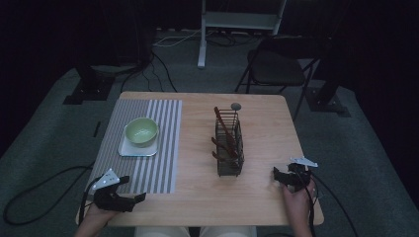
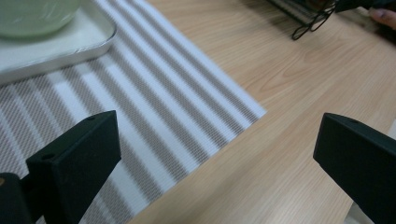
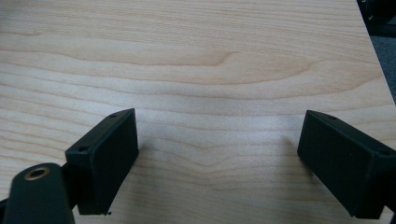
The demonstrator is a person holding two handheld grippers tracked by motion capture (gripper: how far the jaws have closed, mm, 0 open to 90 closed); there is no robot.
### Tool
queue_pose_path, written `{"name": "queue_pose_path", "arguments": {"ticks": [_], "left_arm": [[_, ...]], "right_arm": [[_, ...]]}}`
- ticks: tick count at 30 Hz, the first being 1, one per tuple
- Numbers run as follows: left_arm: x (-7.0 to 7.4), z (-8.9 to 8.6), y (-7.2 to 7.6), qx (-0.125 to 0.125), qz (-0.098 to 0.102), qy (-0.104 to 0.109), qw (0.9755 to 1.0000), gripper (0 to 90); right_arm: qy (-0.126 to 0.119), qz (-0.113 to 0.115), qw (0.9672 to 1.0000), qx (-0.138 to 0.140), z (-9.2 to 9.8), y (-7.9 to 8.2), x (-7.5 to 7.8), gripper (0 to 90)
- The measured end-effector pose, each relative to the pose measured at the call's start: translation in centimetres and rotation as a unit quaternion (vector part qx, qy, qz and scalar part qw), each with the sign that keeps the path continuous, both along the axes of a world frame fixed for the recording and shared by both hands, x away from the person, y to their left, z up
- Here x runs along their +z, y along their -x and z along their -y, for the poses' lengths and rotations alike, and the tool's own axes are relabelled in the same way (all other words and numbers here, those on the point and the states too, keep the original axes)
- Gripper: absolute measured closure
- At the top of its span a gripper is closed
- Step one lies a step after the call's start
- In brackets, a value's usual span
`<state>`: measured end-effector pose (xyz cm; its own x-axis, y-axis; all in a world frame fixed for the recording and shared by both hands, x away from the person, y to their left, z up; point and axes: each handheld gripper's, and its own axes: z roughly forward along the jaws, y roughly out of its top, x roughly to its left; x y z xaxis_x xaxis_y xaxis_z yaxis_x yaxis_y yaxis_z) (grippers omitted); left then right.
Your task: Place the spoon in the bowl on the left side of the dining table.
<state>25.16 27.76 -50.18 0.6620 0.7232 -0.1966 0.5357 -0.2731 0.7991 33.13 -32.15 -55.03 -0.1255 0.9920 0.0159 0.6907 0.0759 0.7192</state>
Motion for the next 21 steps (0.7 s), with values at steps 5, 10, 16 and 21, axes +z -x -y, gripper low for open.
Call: {"name": "queue_pose_path", "arguments": {"ticks": [5, 10, 16, 21], "left_arm": [[0.8, 1.4, -0.4, -0.020, 0.008, 0.002, 0.9998, 0.7], [1.6, 2.4, -1.2, -0.027, 0.014, 0.007, 0.9995, 0.7], [2.3, 4.1, -1.9, -0.045, 0.021, 0.004, 0.9988, 0.7], [3.2, 5.6, -2.5, -0.061, 0.029, 0.002, 0.9977, 0.7]], "right_arm": [[0.000, 0.000, 1.0000, 0.000, 0.0, 0.0, 0.0, 11.6], [0.000, 0.000, 1.0000, 0.000, 0.0, 0.0, 0.0, 11.6], [0.000, 0.000, 1.0000, 0.000, 0.0, 0.0, 0.0, 11.6], [0.000, 0.000, 1.0000, 0.000, 0.0, 0.0, 0.0, 11.6]]}}
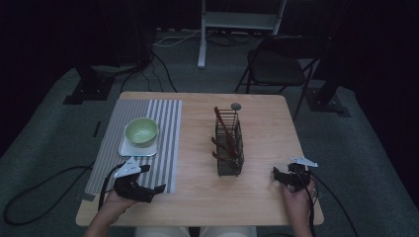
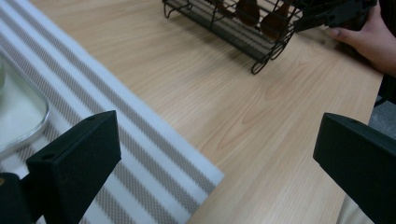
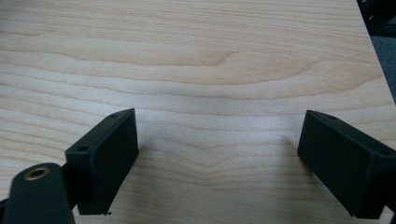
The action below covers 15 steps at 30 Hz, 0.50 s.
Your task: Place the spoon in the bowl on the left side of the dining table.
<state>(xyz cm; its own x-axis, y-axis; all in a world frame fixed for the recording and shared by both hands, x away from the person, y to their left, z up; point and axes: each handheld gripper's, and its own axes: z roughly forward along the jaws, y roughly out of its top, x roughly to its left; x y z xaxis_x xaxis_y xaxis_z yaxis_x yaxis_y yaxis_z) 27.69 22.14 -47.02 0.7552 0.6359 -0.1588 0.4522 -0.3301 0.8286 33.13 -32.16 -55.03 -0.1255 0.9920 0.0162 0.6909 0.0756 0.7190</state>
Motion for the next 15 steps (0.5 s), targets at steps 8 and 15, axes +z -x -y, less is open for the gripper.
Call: {"name": "queue_pose_path", "arguments": {"ticks": [8, 15], "left_arm": [[1.9, 2.4, -0.9, -0.029, 0.018, 0.008, 0.9994, 0.7], [3.0, 4.1, -1.4, -0.046, 0.030, 0.006, 0.9985, 0.7]], "right_arm": [[0.000, 0.000, 1.0000, 0.000, 0.0, 0.0, 0.0, 11.6], [0.001, 0.000, 1.0000, 0.001, 0.0, 0.0, 0.0, 11.6]]}}
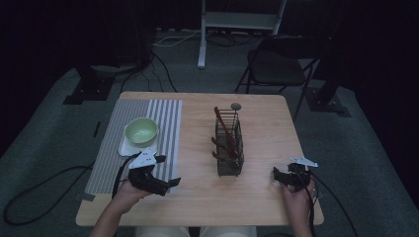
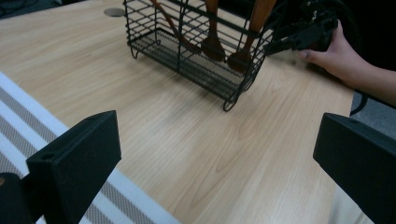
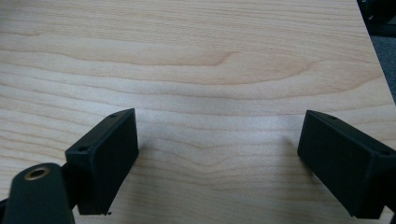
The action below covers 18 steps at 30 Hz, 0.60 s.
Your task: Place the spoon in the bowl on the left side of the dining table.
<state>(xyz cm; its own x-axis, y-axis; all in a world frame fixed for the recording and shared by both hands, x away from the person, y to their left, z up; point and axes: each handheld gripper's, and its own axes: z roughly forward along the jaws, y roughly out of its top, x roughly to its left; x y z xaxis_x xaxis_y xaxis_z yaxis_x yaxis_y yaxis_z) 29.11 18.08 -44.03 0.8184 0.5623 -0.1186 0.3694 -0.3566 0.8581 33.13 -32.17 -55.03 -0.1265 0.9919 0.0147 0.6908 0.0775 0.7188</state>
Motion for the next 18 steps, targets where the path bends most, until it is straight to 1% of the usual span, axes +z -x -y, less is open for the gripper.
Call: {"name": "queue_pose_path", "arguments": {"ticks": [1, 2, 5, 6, 10, 11, 12, 13, 15, 16, 18], "left_arm": [[0.1, 0.2, 0.0, -0.007, 0.003, 0.002, 1.0000, 2.0], [0.3, 0.4, -0.1, -0.005, 0.007, 0.000, 1.0000, 3.3], [0.8, 1.1, -0.3, -0.009, 0.013, 0.001, 0.9999, 3.4], [1.0, 1.2, -0.3, -0.014, 0.013, 0.002, 0.9998, 3.4], [1.6, 2.0, -0.5, -0.017, 0.023, 0.004, 0.9996, 3.6], [1.7, 2.4, -0.6, -0.023, 0.023, 0.005, 0.9995, 3.6], [1.8, 2.6, -0.6, -0.023, 0.025, 0.003, 0.9994, 3.6], [1.8, 2.9, -0.7, -0.031, 0.023, 0.003, 0.9992, 3.7], [2.0, 3.6, -0.7, -0.036, 0.029, -0.004, 0.9989, 4.7], [2.0, 3.6, -0.7, -0.036, 0.029, -0.004, 0.9989, 5.9], [2.1, 4.4, -0.9, -0.045, 0.029, -0.002, 0.9986, 6.0]], "right_arm": [[0.000, 0.000, 1.0000, 0.000, 0.0, 0.0, 0.0, 11.6], [0.000, 0.001, 1.0000, 0.000, 0.0, 0.0, 0.0, 11.6], [0.000, 0.000, 1.0000, 0.000, 0.0, 0.0, 0.0, 11.5], [0.000, 0.001, 1.0000, 0.000, 0.0, 0.0, 0.0, 11.6], [0.000, 0.000, 1.0000, 0.000, 0.0, 0.0, 0.0, 11.6], [0.000, 0.000, 1.0000, 0.000, 0.0, 0.0, 0.0, 11.6], [0.000, 0.000, 1.0000, 0.000, 0.0, 0.0, 0.0, 11.5], [0.000, 0.000, 1.0000, 0.000, 0.0, 0.0, 0.0, 11.6], [0.000, 0.000, 1.0000, 0.000, 0.0, 0.0, 0.0, 11.6], [0.000, 0.000, 1.0000, 0.000, 0.0, 0.0, 0.0, 11.6], [0.000, 0.001, 1.0000, 0.000, 0.0, 0.0, 0.0, 11.6]]}}
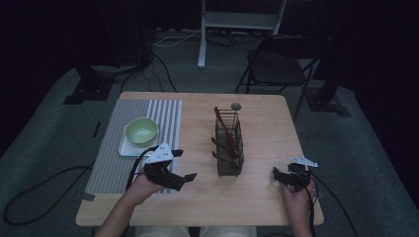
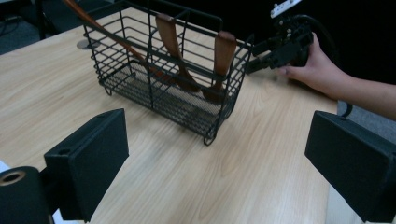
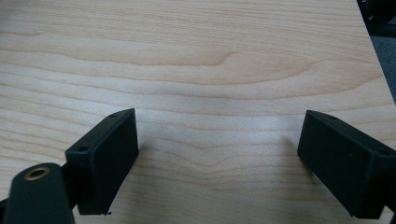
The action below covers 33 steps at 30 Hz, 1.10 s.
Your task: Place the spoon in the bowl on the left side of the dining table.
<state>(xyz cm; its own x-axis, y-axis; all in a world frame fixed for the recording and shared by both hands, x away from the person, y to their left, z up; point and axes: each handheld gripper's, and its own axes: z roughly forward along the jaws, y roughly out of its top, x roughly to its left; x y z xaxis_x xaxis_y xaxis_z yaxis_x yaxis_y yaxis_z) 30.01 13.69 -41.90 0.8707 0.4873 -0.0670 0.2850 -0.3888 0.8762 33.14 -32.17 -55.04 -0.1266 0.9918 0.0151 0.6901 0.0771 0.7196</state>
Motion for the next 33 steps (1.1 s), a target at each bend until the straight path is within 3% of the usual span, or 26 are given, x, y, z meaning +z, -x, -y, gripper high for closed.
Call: {"name": "queue_pose_path", "arguments": {"ticks": [6, 13, 15, 18, 19, 21, 24, 28, 33], "left_arm": [[0.3, 1.6, -0.4, -0.013, 0.013, 0.005, 0.9998, 13.4], [0.0, 3.6, -1.1, -0.022, 0.005, 0.007, 0.9997, 18.5], [-0.1, 4.0, -1.2, -0.030, 0.009, 0.010, 0.9995, 25.6], [-0.2, 4.6, -1.6, -0.025, 0.003, 0.007, 0.9997, 29.0], [-0.2, 4.8, -1.7, -0.021, 0.003, 0.007, 0.9997, 35.1], [-0.3, 5.0, -2.1, -0.019, -0.004, 0.013, 0.9997, 37.0], [-0.4, 5.3, -2.4, -0.019, -0.008, 0.011, 0.9997, 47.2], [-0.7, 5.8, -2.6, -0.014, -0.004, 0.005, 0.9999, 53.6], [-0.8, 6.2, -2.9, -0.008, -0.005, 0.014, 0.9999, 61.4]], "right_arm": [[0.000, 0.000, 1.0000, 0.000, 0.0, 0.0, 0.0, 11.6], [0.000, 0.000, 1.0000, 0.000, 0.0, 0.0, 0.0, 11.6], [0.000, 0.000, 1.0000, 0.000, 0.0, 0.0, 0.0, 11.6], [0.000, 0.000, 1.0000, 0.000, 0.0, 0.0, 0.0, 11.6], [0.000, 0.000, 1.0000, 0.000, 0.0, 0.0, 0.0, 11.6], [0.000, 0.000, 1.0000, 0.000, 0.0, 0.0, 0.0, 11.6], [0.000, 0.000, 1.0000, 0.000, 0.0, 0.0, 0.0, 11.6], [0.000, 0.000, 1.0000, 0.000, 0.0, 0.0, 0.0, 11.6], [0.000, 0.000, 1.0000, 0.000, 0.0, 0.0, 0.0, 11.6]]}}
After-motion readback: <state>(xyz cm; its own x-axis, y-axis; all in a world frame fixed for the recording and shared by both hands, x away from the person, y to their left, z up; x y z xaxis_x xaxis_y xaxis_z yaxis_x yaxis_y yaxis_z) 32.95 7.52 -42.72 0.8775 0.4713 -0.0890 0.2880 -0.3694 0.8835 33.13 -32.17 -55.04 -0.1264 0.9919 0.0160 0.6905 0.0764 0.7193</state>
